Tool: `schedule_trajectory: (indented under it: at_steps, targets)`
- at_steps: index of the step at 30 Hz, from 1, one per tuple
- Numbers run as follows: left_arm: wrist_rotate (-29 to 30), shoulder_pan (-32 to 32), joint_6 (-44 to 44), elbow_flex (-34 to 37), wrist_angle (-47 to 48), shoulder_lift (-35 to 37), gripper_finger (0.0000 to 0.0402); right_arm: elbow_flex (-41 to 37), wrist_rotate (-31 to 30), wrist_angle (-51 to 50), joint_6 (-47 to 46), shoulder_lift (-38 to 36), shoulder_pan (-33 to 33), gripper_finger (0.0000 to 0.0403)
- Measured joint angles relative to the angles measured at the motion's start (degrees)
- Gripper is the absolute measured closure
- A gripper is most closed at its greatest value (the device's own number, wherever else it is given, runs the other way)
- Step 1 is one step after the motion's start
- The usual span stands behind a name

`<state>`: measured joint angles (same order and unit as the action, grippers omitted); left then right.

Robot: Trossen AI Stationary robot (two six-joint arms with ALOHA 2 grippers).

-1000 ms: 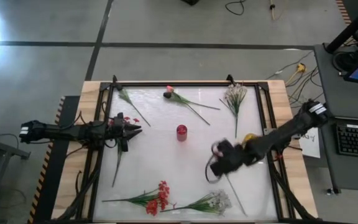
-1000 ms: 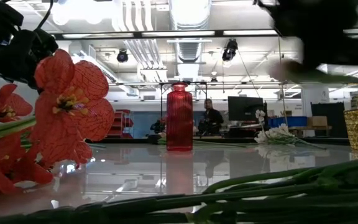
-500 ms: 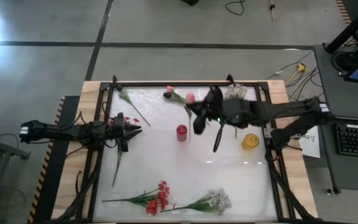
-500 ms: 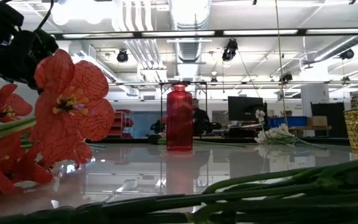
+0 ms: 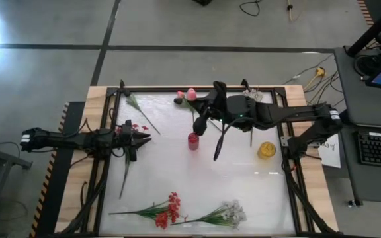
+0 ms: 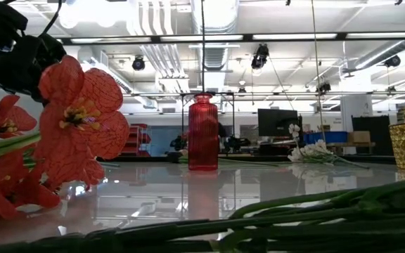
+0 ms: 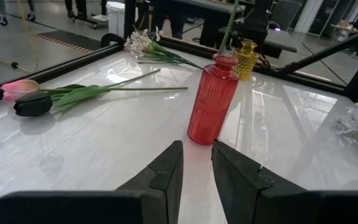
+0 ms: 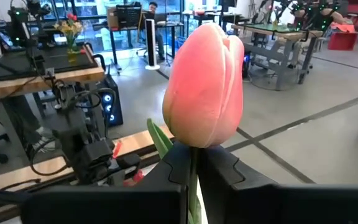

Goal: Sort flowers into vase by color
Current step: Put the bottom pink flower into the red vase

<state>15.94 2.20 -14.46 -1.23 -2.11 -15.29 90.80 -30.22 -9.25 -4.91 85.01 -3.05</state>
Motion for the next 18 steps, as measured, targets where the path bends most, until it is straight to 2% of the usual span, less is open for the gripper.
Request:
schedule_trajectory:
  at_steps: [7, 9, 11, 15, 18]
  targets:
    - [0.0, 0.0, 3.28, 0.02, -0.02, -0.02, 0.0326, -0.13, 0.17, -0.84, -1.07, 1.26, -0.02, 0.039]
    - [-0.02, 0.0, 1.84, 0.02, -0.02, -0.02, 0.0326, -0.11, 0.13, -0.32, -1.07, 1.31, -0.02, 0.039]
    - [0.0, 0.0, -5.99, 0.02, -0.8, -0.06, 0.0326, -0.11, 0.11, -0.34, -1.07, 1.24, -0.02, 0.039]
    - [2.67, -0.07, -24.99, 0.02, -8.48, 0.05, 0.0326, -0.11, 0.13, -1.4, -1.07, 1.46, -0.02, 0.039]
    - [4.4, -0.07, -29.77, 0.02, -13.31, -0.07, 0.0326, -0.58, 0.07, -1.25, -1.89, 1.46, -0.02, 0.039]
